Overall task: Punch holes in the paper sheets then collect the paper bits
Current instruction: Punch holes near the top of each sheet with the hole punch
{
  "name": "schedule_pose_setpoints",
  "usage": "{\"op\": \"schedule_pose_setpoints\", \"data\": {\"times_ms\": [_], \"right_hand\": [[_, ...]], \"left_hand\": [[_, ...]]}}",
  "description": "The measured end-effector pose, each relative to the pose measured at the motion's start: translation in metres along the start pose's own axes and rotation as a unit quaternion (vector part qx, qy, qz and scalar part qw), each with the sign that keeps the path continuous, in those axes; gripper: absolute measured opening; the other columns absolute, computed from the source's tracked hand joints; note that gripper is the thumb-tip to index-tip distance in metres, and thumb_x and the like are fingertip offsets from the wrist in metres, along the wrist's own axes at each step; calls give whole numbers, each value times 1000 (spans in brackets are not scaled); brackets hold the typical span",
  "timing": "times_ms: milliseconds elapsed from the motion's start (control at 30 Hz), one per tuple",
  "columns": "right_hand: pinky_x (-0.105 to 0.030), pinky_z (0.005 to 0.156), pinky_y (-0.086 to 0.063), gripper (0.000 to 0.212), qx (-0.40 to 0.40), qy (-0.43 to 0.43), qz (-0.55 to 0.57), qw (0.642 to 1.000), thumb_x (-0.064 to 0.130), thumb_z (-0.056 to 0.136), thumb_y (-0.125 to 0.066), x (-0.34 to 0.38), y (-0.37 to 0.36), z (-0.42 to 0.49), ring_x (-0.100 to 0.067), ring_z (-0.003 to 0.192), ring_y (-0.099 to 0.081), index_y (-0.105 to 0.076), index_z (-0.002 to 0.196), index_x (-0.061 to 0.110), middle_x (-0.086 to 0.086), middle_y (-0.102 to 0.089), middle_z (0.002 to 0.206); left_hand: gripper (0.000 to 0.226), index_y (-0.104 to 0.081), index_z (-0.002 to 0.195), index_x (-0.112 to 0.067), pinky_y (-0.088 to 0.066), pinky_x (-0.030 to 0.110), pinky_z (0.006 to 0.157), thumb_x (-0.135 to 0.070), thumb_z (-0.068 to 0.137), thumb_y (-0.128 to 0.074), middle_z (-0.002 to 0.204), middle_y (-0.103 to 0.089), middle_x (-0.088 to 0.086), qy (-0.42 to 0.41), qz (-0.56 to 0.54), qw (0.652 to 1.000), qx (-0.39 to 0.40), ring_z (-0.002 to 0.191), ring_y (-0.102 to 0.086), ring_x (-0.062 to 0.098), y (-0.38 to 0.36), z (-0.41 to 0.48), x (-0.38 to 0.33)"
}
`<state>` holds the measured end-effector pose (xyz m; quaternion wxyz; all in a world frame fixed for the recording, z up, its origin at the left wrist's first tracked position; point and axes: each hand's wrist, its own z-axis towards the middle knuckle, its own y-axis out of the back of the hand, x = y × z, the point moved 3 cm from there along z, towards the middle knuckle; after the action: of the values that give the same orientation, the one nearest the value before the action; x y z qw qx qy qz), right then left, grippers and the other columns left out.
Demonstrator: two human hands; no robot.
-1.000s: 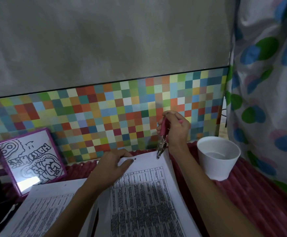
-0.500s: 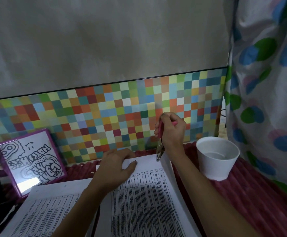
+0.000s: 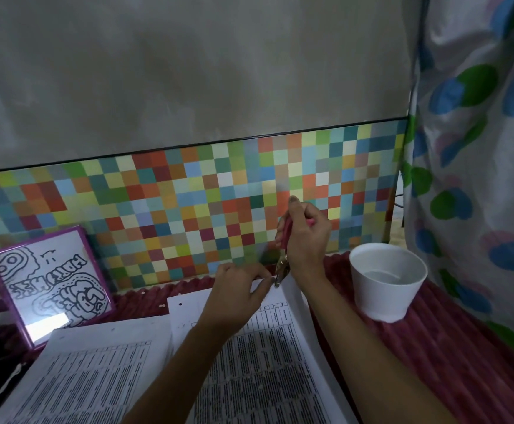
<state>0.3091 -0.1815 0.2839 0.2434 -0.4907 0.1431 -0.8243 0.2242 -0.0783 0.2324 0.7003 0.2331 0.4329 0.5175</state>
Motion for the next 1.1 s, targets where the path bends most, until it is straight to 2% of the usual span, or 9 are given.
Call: {"op": "schedule_pose_setpoints", "data": {"times_ms": [233, 400, 533, 600, 667, 767, 900, 967, 1100], "right_hand": [[-27, 47, -47, 15, 32, -150, -2, 988, 4, 92, -52, -2, 1, 11, -22, 45, -52, -66, 90, -1, -11, -61, 58], [-28, 47, -47, 15, 56, -121, -24, 991, 4, 94, -50, 5, -2, 12, -23, 49, -52, -65, 97, 4, -9, -62, 61], [-23, 49, -48, 25, 118, -65, -91, 987, 8, 95, -51, 24, 6, 20, -18, 59, -55, -61, 114, 22, -7, -62, 73], [-20, 60, -46, 32, 224, -39, -214, 950, 14, 92, -58, 32, 9, 26, -10, 68, -55, -62, 122, 25, -1, -58, 85], [-21, 74, -44, 36, 360, -83, -348, 862, 23, 85, -69, 31, 12, 25, -5, 79, -55, -65, 120, 28, 9, -59, 92], [-26, 76, -46, 21, 427, -163, -463, 759, 23, 76, -77, 22, 19, 16, -8, 83, -59, -70, 96, 22, 7, -65, 92], [-22, 57, -42, 17, 372, -113, -431, 814, 14, 83, -72, 29, 11, 17, -10, 61, -56, -61, 70, 12, 1, -57, 69], [-15, 55, -41, 28, 341, -70, -389, 853, 10, 85, -69, 41, 6, 21, 0, 58, -55, -56, 64, 22, 7, -55, 70], [-13, 66, -47, 27, 285, 3, -325, 902, 7, 84, -68, 58, 7, 30, -10, 74, -59, -61, 68, 27, 1, -59, 80]], "left_hand": [[22, -68, 92, -27, -37, 34, 93, -40, 95, -50, 87, -69, -14, -1, 37, 999, 4, 72, -54, 6, 3, 1, -3], [24, -67, 97, -24, -33, 35, 98, -38, 97, -48, 97, -70, -11, -13, 81, 997, 5, 83, -58, 11, 6, -1, -6], [23, -67, 101, -24, -28, 27, 91, -37, 98, -48, 101, -67, -13, -11, 54, 998, -3, 84, -43, 2, 13, -5, -2], [21, -67, 98, -26, -35, 33, 94, -37, 97, -49, 94, -66, -15, -16, 35, 999, -14, 80, -45, 0, 15, -3, 3], [18, -68, 94, -26, -42, 41, 91, -35, 96, -52, 86, -62, -18, -18, 27, 999, -32, 76, -51, 1, 17, 0, 7], [15, -67, 95, -24, -42, 40, 90, -30, 97, -53, 86, -66, -13, -37, 35, 995, -85, 76, -54, 4, 28, 5, 0], [17, -64, 106, -22, -30, 46, 105, -32, 92, -61, 104, -68, -6, -69, 80, 972, -208, 102, -59, 11, 62, 3, -13], [47, -52, 125, -22, -20, 49, 113, -42, 86, -67, 132, -55, -1, -12, 113, 946, -305, 129, -43, 15, 81, -6, -7], [96, -17, 150, -23, -21, 39, 119, -44, 77, -75, 156, -21, -6, 168, -161, 898, -373, 144, -20, 6, 97, -40, 14]]}}
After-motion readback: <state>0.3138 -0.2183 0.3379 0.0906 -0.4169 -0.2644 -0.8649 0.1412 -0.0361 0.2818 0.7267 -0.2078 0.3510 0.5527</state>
